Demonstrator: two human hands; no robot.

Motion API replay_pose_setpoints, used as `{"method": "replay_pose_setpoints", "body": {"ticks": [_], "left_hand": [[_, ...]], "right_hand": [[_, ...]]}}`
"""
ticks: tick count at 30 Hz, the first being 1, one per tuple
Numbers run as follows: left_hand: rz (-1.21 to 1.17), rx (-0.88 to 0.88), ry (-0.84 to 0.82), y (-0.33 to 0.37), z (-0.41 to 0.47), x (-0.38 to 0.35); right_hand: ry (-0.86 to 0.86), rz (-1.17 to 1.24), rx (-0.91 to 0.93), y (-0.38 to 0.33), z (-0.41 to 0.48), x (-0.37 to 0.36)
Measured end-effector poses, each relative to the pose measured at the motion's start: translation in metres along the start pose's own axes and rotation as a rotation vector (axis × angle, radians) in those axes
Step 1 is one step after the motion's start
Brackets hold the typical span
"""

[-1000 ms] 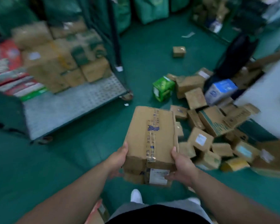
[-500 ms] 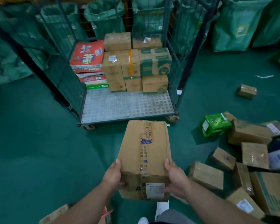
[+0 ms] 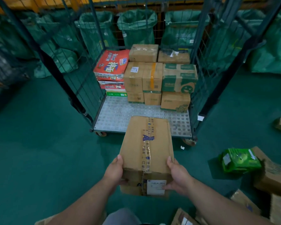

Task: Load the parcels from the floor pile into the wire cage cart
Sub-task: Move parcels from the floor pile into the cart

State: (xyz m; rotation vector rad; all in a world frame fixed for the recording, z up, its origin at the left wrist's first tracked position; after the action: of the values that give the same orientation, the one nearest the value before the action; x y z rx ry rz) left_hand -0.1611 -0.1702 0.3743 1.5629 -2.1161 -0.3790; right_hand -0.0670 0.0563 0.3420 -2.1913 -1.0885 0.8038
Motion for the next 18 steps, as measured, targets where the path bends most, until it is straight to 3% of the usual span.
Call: {"method": "replay_pose_setpoints", "body": {"ticks": [9,18], "left_hand": [[-0.075,0.026,0.022,0.087,0.080,0.029],[0.007,0.030,-0.071,0.235,0.170,0.053]], "right_hand": [[0.005,-0.066,-0.029,-0.057,0.107,-0.068],[0.118,-0.014,-0.035,-0.135,0.210,-0.134]]}}
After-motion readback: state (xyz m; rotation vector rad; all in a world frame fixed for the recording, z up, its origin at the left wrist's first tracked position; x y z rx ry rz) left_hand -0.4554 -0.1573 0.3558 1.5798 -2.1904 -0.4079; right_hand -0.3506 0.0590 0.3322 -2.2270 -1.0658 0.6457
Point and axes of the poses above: each hand's wrist, its own z-axis towards the middle knuckle, its own x-axis out of the back of the hand, y = z × x, the point moved 5 cm from there along z, towards the middle knuckle, and after that the axes turned 12 degrees about x, right-handed, at the moved point
